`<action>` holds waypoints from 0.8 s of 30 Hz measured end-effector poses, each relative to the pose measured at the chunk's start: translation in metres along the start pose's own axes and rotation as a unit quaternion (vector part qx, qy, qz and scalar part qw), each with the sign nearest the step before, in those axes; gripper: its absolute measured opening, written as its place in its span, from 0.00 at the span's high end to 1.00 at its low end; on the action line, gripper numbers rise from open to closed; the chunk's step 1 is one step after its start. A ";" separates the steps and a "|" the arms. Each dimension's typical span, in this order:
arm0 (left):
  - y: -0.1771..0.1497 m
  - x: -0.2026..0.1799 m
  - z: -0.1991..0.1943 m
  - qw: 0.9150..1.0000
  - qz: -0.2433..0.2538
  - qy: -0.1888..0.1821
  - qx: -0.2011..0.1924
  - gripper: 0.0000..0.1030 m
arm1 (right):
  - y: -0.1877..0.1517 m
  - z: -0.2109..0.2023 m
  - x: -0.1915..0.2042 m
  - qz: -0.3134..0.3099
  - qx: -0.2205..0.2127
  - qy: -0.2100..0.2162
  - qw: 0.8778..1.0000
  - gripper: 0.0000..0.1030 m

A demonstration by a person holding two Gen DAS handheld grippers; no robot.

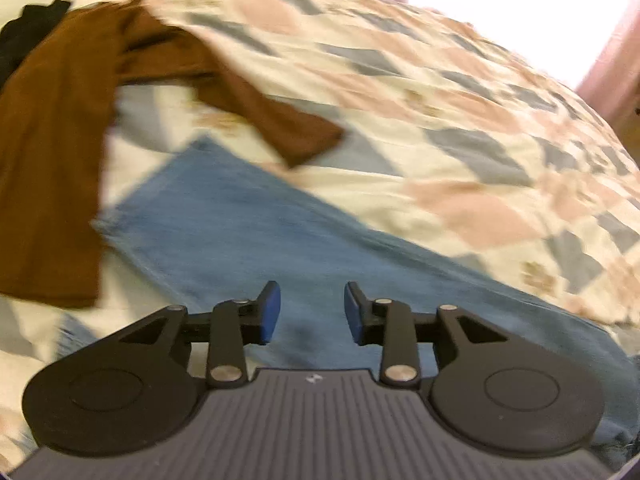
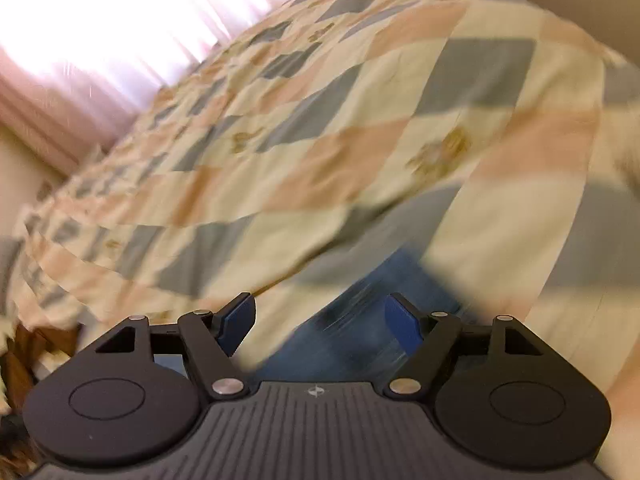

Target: Fold clothes

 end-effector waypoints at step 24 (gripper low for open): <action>-0.060 -0.125 0.001 0.998 -0.028 0.055 -0.003 0.69 | 0.058 0.004 -0.035 -0.251 -0.051 0.062 0.965 0.81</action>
Point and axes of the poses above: each gripper's, at about its wrist camera, not at the fingertips, and z roughly the way its jaws point, x to its left, y to its top, the point moved 4 cm from there along z, roughly the way its jaws point, and after that the axes turned 1 degree about z, right-handed, at the moved point
